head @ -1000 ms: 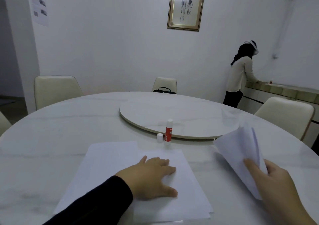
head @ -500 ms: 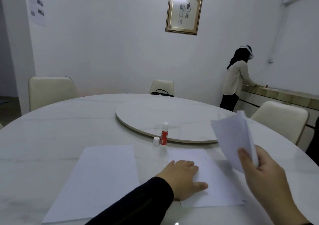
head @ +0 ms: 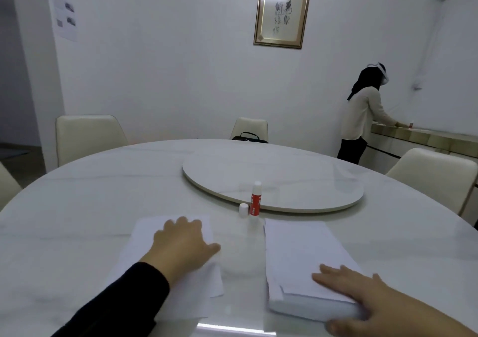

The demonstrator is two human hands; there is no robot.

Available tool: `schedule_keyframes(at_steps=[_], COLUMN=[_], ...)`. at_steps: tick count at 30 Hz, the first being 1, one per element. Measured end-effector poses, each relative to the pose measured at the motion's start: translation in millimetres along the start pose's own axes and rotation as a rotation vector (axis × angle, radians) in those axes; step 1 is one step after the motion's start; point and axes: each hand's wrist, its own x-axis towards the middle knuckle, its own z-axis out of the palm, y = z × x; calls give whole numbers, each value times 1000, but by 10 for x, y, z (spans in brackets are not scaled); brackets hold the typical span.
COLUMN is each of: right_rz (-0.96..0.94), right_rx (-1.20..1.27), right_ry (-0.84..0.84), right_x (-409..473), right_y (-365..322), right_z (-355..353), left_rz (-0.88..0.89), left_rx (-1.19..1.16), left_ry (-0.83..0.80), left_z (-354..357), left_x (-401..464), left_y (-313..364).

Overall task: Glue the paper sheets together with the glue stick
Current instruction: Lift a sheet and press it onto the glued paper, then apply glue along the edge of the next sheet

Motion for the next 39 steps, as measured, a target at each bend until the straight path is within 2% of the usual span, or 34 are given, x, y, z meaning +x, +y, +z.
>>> schedule_keyframes(at_steps=[3,10,16,18,20,23,25,27,31,33,39], right_rz=[-17,-37,-92,-79,-43,139,243,299,323,302,334], right_rx=[-35,-50,249,408,728,1246,1459,1566,1470,1414,1365], right_ry=[-55,-141,27,162,253,216,140,103,135,219,574], right_x=[-23,-45,56,196,377,702,857,951,991,960,714], right_y=[-66,-255,-485,-577,-701,-802,-829,-823,-776,-744,-597], right_z=[-113,-201,-357,-333,-286,-245,-272,-300,-308,-285,-97], left_rz=[-41,20,101,98,118,277,444,587,715,723,522], left_rx=[0,-25,-213,-331,-459,-587,-528,-397,-194,-166,-229], left_ry=[-78,-95,60,132,225,250,203,109,-19,-50,-213], left_z=[92,147,95,73,43,-33,-67,-85,-112,-129,-128], left_x=[-89,-162,-180,-166,-151,-174,-186,-198,-204,-200,-190], left_y=[-192,-144,-148,-177,-197,-167,-131,-91,-12,3,-174])
